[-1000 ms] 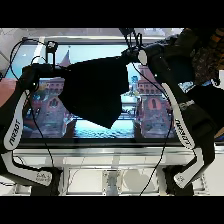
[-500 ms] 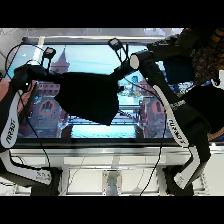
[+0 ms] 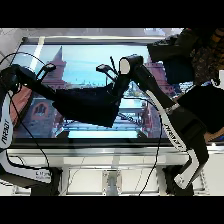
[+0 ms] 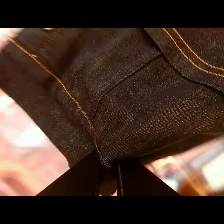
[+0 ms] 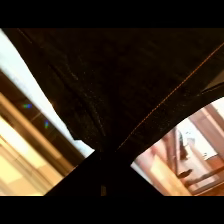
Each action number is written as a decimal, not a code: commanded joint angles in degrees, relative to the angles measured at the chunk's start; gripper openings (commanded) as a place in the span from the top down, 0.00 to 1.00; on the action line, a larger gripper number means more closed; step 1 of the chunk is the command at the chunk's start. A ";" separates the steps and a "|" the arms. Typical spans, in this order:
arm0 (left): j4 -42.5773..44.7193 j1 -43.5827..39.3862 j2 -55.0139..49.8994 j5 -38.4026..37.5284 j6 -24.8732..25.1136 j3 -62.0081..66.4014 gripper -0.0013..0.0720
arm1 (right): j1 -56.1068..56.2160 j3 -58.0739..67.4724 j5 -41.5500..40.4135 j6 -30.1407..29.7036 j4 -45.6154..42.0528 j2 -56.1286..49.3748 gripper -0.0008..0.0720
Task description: Fold the clothes and pants, and hang the long-sleeved shirts on hangers.
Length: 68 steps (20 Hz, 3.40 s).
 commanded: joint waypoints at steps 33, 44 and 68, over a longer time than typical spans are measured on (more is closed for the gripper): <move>4.59 2.36 12.17 -16.76 -21.99 -3.28 0.55 | -12.85 -7.39 -24.11 12.24 12.17 -7.02 0.20; 4.63 2.45 11.76 -15.10 -21.77 -3.30 0.55 | -8.63 -7.39 -27.98 10.95 14.93 -16.28 0.29; 4.57 2.36 7.52 -15.13 -24.41 -3.30 0.55 | -43.21 -1.66 10.64 15.04 -23.12 3.48 0.97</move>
